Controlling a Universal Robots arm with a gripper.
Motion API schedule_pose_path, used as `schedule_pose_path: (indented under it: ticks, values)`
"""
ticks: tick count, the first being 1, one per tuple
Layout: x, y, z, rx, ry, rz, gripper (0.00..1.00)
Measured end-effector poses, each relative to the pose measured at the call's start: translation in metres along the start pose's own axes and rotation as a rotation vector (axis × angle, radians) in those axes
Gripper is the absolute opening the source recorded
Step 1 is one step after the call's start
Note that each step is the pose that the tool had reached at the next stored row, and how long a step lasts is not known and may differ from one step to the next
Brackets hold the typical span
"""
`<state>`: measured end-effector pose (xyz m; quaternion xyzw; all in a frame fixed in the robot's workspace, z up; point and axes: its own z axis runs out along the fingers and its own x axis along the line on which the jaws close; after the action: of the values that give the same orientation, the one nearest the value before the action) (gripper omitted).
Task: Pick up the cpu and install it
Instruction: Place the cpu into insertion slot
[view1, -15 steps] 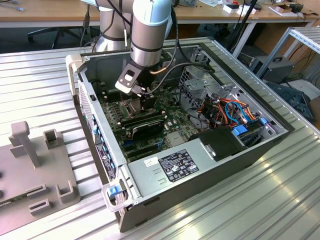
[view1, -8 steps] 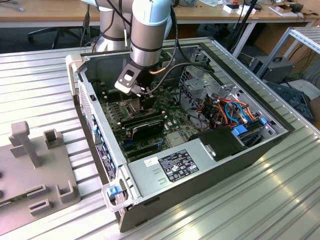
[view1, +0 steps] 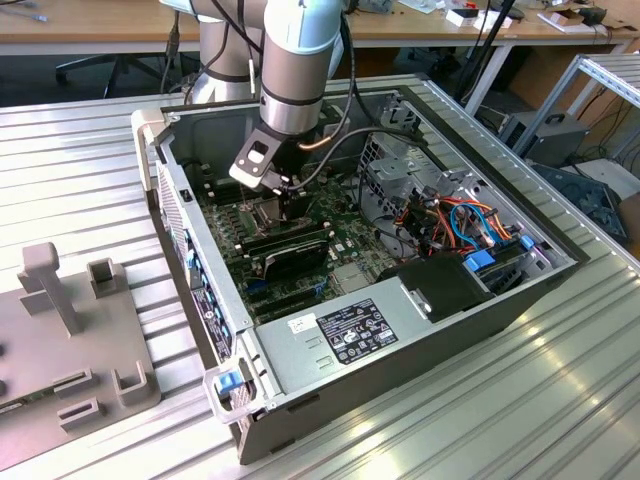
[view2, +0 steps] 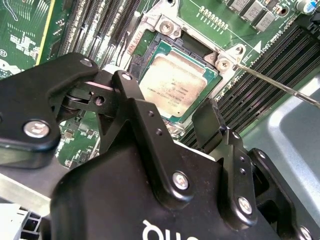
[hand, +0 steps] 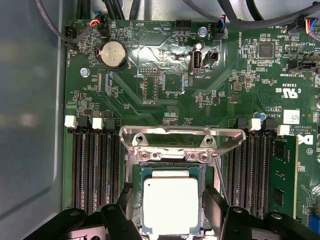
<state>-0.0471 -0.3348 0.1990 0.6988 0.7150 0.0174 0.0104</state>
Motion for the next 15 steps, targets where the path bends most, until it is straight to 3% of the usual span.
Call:
schedule_pose_path:
  ticks: [4,11,15]
  values:
    - [0.0,0.0001,-0.0035,-0.0001,0.0001,0.0,0.68]
    - [0.0,0.0007,-0.0037,0.0,0.0001,0.0,0.68]
    - [0.0002,0.0009,-0.0037,0.0001,-0.0007,0.022,0.68]
